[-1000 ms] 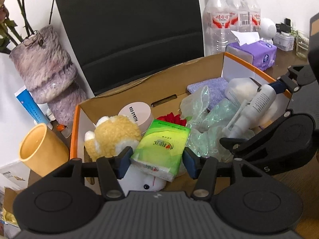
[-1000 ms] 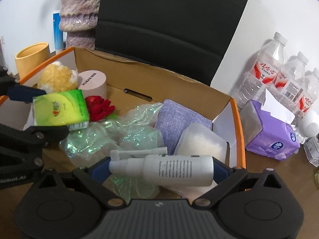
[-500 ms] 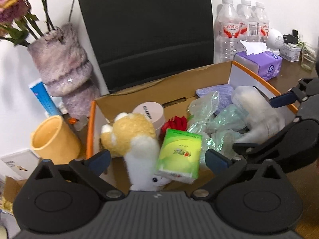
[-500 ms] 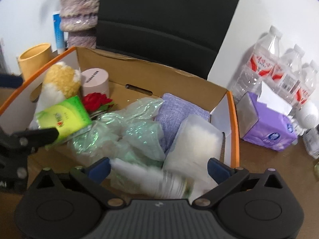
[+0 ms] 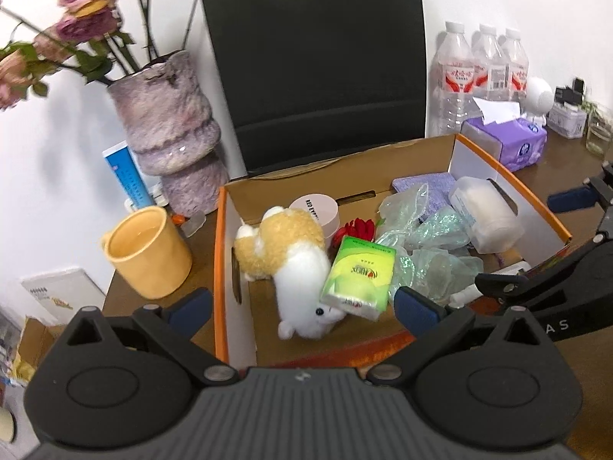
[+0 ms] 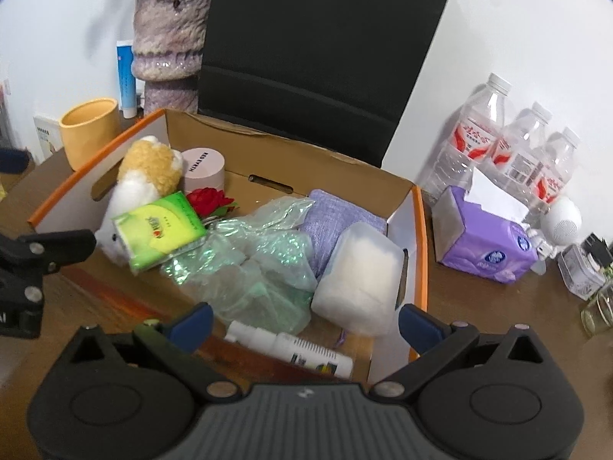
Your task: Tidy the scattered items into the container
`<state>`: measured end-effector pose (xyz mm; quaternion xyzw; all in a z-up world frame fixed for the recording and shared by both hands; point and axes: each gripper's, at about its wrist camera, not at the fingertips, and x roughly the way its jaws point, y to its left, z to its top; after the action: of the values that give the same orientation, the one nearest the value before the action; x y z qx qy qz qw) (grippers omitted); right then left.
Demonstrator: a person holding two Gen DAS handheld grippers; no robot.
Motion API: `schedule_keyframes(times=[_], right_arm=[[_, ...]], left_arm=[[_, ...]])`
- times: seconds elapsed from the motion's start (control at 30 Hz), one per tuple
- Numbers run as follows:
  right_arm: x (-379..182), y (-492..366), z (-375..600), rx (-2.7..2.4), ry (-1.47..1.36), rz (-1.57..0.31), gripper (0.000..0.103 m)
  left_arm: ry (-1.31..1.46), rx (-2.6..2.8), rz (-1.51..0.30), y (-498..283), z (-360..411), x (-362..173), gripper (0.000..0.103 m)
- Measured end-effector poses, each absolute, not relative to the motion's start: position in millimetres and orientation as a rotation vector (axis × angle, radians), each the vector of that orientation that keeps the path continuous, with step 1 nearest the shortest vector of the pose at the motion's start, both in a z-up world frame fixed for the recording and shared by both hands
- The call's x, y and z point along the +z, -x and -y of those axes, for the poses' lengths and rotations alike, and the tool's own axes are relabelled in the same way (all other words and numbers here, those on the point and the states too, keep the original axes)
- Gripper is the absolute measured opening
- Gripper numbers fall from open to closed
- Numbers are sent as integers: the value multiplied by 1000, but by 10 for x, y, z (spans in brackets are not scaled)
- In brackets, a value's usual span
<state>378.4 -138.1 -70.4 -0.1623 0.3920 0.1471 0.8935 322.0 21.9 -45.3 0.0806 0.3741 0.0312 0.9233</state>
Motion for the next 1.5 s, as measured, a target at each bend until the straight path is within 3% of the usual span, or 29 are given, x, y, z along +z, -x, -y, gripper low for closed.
schedule_keyframes(times=[0.43,1.5], right_arm=[[-463,-3214,1487,302,288,-811,103],[129,-1297,1837,293,200,-570,103]], left_arm=[[-82,82,-787,-2653,-201,-290,103],[74,208,-552,-865,-15,17,103]])
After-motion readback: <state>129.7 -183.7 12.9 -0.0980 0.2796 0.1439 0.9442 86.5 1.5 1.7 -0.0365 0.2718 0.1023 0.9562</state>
